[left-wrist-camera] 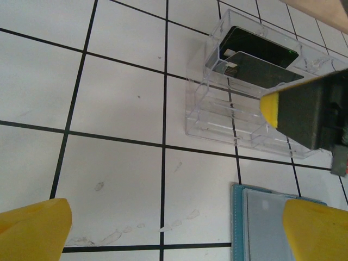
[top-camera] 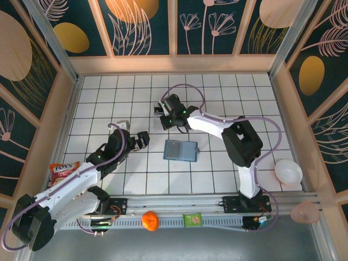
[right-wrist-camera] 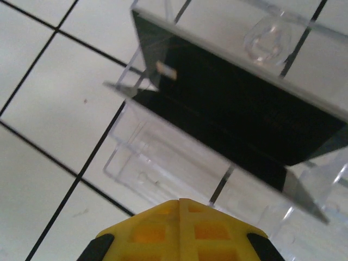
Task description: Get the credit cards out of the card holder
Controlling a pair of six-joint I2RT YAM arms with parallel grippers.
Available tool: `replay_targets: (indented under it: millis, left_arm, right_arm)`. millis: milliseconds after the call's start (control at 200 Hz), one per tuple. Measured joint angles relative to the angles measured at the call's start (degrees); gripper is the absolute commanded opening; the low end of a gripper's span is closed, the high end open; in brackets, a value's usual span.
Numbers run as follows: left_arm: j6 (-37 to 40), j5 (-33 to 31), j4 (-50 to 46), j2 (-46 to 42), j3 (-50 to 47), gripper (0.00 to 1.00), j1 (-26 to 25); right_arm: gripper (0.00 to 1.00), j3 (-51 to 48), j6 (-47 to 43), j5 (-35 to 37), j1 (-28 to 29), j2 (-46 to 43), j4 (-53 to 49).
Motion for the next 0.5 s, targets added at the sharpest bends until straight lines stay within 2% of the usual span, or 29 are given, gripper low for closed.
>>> replay_targets:
  millis: [230, 500]
  left_arm:
    - [0.0, 0.0, 0.0, -0.7, -0.1, 0.99, 0.0]
    - [0.0, 0.0, 0.0, -0.9, -0.2, 0.99, 0.0]
  right_arm:
    - [0.00, 7.8, -0.2, 5.6, 0.0, 3.9, -1.4]
    - [0.00, 10.8, -0.2, 9.1, -0.2, 6.8, -2.0]
